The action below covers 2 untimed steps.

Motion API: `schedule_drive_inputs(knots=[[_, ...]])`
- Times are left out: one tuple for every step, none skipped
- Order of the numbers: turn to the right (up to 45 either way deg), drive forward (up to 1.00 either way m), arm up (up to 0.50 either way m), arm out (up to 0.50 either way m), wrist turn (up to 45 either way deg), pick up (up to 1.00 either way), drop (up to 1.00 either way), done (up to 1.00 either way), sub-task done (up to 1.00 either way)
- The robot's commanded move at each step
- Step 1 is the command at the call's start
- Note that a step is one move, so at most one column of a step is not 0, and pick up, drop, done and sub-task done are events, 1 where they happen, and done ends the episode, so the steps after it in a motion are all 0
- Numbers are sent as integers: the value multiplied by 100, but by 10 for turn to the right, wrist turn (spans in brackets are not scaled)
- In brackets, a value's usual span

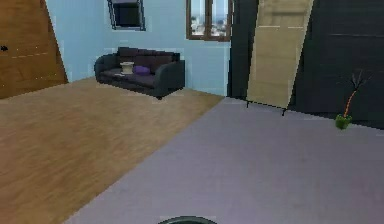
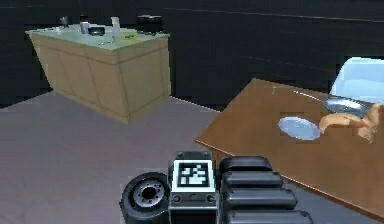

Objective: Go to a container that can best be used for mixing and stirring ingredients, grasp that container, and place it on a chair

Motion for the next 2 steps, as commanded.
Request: schedule_drive_inputs(knots=[[-360,0,0,0,0,0,0,0,0],[450,0,0,0,0,0,0,0,0]])
